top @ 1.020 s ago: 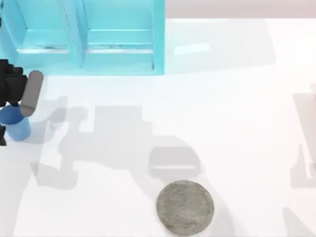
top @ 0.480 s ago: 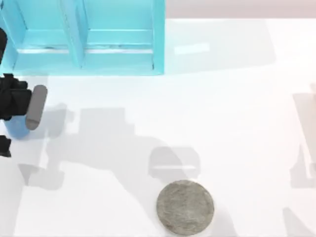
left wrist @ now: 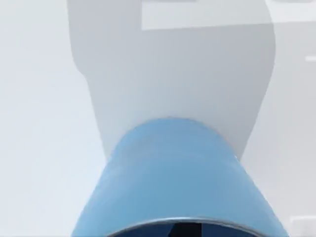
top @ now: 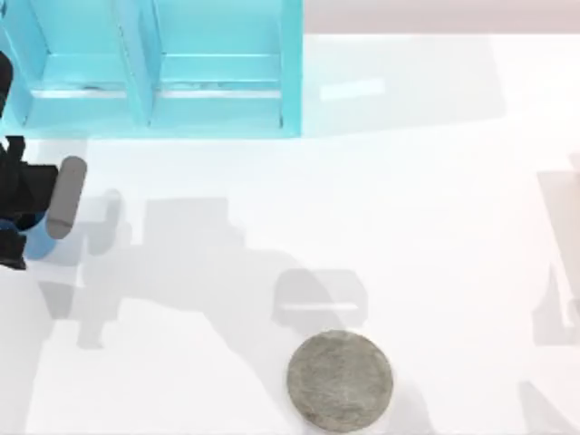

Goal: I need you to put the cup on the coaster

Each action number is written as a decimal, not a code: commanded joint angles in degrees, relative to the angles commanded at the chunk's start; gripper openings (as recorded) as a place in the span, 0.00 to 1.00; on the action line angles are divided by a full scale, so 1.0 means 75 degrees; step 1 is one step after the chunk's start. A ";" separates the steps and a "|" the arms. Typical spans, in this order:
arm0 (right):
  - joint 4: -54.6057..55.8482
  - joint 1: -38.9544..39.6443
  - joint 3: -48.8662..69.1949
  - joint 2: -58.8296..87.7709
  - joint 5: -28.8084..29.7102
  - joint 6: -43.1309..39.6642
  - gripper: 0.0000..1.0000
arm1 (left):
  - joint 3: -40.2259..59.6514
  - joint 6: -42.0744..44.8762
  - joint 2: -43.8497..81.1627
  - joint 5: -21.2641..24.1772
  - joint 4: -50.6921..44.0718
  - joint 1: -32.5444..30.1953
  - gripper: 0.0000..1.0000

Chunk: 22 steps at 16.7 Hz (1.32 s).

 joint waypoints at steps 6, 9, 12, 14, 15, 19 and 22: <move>0.0000 0.0000 0.0000 0.0000 0.0000 0.0000 1.00 | 0.0000 0.0000 0.0000 0.0000 0.0000 0.0000 0.00; 0.0000 0.0000 0.0000 0.0000 0.0000 0.0000 1.00 | 0.0000 0.0000 0.0000 0.0000 0.0000 0.0000 0.00; 0.0000 0.0000 0.0000 0.0000 0.0000 0.0000 1.00 | 0.0000 0.0000 0.0000 0.0000 0.0000 0.0000 0.00; 0.0000 0.0000 0.0000 0.0000 0.0000 0.0000 1.00 | 0.0003 0.0005 -0.0012 0.0000 -0.0001 -0.0015 0.00; 0.0000 0.0000 0.0000 0.0000 0.0000 0.0000 1.00 | 0.0022 -0.0067 -0.0004 -0.0001 -0.0015 -0.0061 0.00; 0.0000 0.0000 0.0000 0.0000 0.0000 0.0000 1.00 | 0.0247 -0.1126 0.0068 -0.0016 -0.0238 -0.0741 0.00; 0.0000 0.0000 0.0000 0.0000 0.0000 0.0000 1.00 | 0.0530 -0.2732 0.0114 -0.0047 -0.0555 -0.1681 0.00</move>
